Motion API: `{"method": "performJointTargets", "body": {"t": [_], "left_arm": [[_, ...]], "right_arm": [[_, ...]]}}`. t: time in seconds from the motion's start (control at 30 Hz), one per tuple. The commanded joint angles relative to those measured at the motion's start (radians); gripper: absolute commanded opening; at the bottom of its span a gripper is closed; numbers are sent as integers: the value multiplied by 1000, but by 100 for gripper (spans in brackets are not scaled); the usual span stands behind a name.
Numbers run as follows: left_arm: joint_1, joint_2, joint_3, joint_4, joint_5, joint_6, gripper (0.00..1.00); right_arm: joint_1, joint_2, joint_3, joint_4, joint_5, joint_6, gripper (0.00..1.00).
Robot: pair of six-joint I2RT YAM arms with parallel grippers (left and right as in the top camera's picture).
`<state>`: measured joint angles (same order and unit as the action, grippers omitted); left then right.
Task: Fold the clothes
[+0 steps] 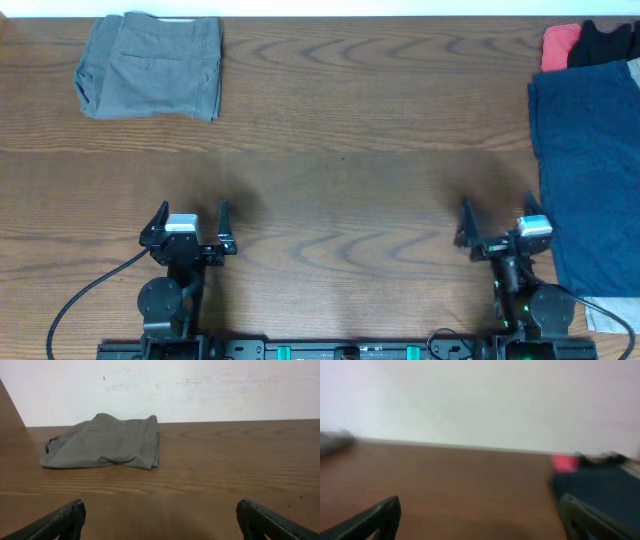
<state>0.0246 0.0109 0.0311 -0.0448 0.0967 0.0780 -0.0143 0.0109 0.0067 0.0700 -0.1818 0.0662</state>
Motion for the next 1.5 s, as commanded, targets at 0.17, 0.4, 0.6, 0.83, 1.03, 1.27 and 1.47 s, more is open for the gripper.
{"method": "performJointTargets", "body": {"t": [0.17, 0.4, 0.6, 0.83, 1.03, 1.27, 1.47], "left_arm": [[4, -7, -27, -17, -4, -8, 98], [4, -7, -27, -17, -4, -8, 98], [4, -7, -27, -17, -4, -8, 98], [4, -7, -27, -17, -4, -8, 98], [4, -7, -27, -17, -4, -8, 98], [4, -7, -27, -17, -4, -8, 98], [4, -7, -27, -17, -4, -8, 98]], "right_arm": [[-11, -6, -1, 17, -668, 824, 99], [-11, -6, 2, 393, -577, 1081, 99], [-12, 37, 156, 431, -500, 958, 99], [-12, 359, 566, 11, -373, 565, 99], [-12, 777, 972, -293, -134, 324, 99], [-12, 1353, 1529, -792, 208, 149, 99], [-12, 1696, 1809, -993, 509, 89, 99]]}}
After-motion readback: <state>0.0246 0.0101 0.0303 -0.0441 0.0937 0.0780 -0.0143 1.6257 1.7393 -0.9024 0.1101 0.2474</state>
